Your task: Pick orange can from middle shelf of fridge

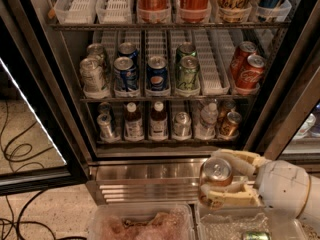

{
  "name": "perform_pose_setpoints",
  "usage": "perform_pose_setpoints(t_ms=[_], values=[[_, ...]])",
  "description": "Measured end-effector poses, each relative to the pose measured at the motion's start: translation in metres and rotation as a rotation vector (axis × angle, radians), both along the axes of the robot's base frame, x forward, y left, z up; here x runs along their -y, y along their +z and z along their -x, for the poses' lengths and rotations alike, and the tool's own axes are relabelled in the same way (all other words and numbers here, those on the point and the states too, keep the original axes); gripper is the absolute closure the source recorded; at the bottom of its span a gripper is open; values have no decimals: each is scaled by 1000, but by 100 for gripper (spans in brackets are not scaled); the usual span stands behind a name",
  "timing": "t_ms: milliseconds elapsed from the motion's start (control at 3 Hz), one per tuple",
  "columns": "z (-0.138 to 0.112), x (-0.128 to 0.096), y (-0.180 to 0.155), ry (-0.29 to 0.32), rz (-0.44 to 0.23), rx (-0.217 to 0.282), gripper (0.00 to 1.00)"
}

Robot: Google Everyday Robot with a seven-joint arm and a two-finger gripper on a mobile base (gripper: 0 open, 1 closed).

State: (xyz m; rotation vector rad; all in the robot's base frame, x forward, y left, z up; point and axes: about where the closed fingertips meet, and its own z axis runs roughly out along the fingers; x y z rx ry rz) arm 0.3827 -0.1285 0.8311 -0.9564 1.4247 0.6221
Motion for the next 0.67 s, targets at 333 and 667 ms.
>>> perform_pose_setpoints(t_ms=[333, 667], values=[[21, -12, -10, 56, -3, -57, 100], [21, -12, -10, 56, -3, -57, 100]])
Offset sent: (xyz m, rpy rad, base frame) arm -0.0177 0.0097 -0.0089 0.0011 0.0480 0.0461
